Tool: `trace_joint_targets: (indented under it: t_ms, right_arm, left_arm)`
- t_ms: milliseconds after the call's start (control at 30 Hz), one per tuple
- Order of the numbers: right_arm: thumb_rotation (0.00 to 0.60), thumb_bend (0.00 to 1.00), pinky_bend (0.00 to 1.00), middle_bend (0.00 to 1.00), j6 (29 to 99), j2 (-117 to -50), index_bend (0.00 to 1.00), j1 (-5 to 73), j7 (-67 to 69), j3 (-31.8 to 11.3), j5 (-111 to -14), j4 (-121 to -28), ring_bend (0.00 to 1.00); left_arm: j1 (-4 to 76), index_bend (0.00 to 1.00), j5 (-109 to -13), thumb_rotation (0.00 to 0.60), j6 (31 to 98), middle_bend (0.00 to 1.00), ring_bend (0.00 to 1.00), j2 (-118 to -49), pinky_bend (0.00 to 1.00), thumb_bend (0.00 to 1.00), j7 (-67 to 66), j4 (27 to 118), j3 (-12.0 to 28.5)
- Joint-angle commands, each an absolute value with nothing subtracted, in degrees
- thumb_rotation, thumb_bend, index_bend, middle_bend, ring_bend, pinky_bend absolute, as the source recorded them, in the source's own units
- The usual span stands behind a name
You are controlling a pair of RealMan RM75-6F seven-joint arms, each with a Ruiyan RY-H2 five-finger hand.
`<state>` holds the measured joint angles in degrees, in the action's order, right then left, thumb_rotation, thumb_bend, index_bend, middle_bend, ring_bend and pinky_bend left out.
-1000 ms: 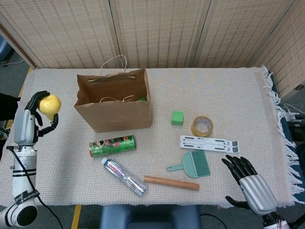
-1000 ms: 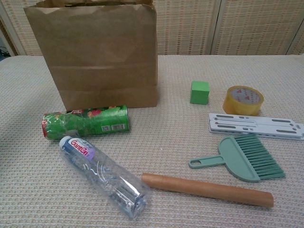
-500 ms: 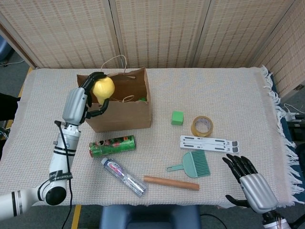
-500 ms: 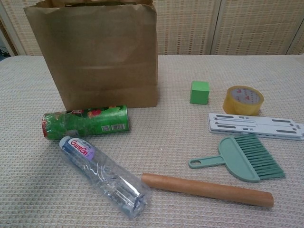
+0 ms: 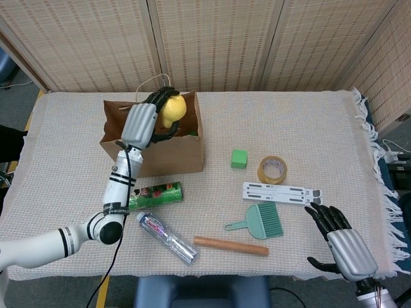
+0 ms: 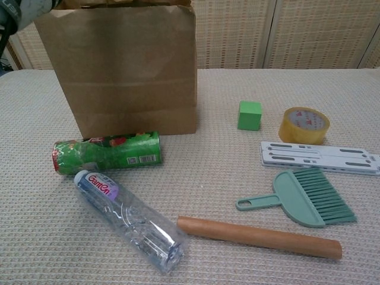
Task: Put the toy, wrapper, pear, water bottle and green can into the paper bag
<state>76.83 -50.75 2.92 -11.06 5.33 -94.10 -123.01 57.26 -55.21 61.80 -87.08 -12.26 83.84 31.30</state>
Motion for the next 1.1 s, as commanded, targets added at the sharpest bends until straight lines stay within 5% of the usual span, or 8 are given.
trace_joint_targets:
  t_ms: [33, 167, 300, 400, 900, 1100]
  right_arm:
    - [0.6, 0.05, 0.0, 0.0, 76.5, -50.7, 0.0, 3.1, -11.0, 5.2, -93.6, -123.0, 0.0]
    - [0.6, 0.05, 0.0, 0.0, 76.4, -50.7, 0.0, 3.2, -11.0, 5.1, -93.4, -123.0, 0.0]
    - [0.6, 0.05, 0.0, 0.0, 76.5, -50.7, 0.0, 3.2, -11.1, 5.1, -93.3, -123.0, 0.0]
    - [0.6, 0.05, 0.0, 0.0, 76.5, -50.7, 0.0, 3.2, -11.2, 5.2, -93.5, -123.0, 0.0]
    - [0.6, 0.05, 0.0, 0.0, 77.3, -50.7, 0.0, 2.6, -11.6, 6.0, -95.6, -123.3, 0.0]
    - [0.6, 0.05, 0.0, 0.0, 77.7, -50.5, 0.0, 2.2, -11.2, 6.7, -96.8, -123.0, 0.0]
  left_arm:
    - [58.8, 0.57, -54.9, 0.6, 59.9, 0.58, 0.51, -88.4, 0.68, 0.55, -13.1, 81.2, 29.5]
    - [59.3, 0.46, -53.6, 0.6, 59.0, 0.45, 0.34, -89.0, 0.51, 0.48, -14.0, 80.3, 28.5]
    - [59.3, 0.2, -52.1, 0.6, 59.3, 0.13, 0.06, -88.6, 0.26, 0.4, -14.8, 81.7, 28.4]
    - [58.8, 0.14, -51.7, 0.6, 60.8, 0.06, 0.03, -88.0, 0.23, 0.4, -14.5, 82.9, 29.0]
    - [55.1, 0.08, -50.1, 0.6, 64.0, 0.04, 0.02, -83.1, 0.23, 0.4, -13.5, 89.0, 29.2]
    - [44.9, 0.13, -58.1, 0.6, 66.9, 0.06, 0.04, -70.8, 0.24, 0.41, -8.7, 100.5, 24.8]
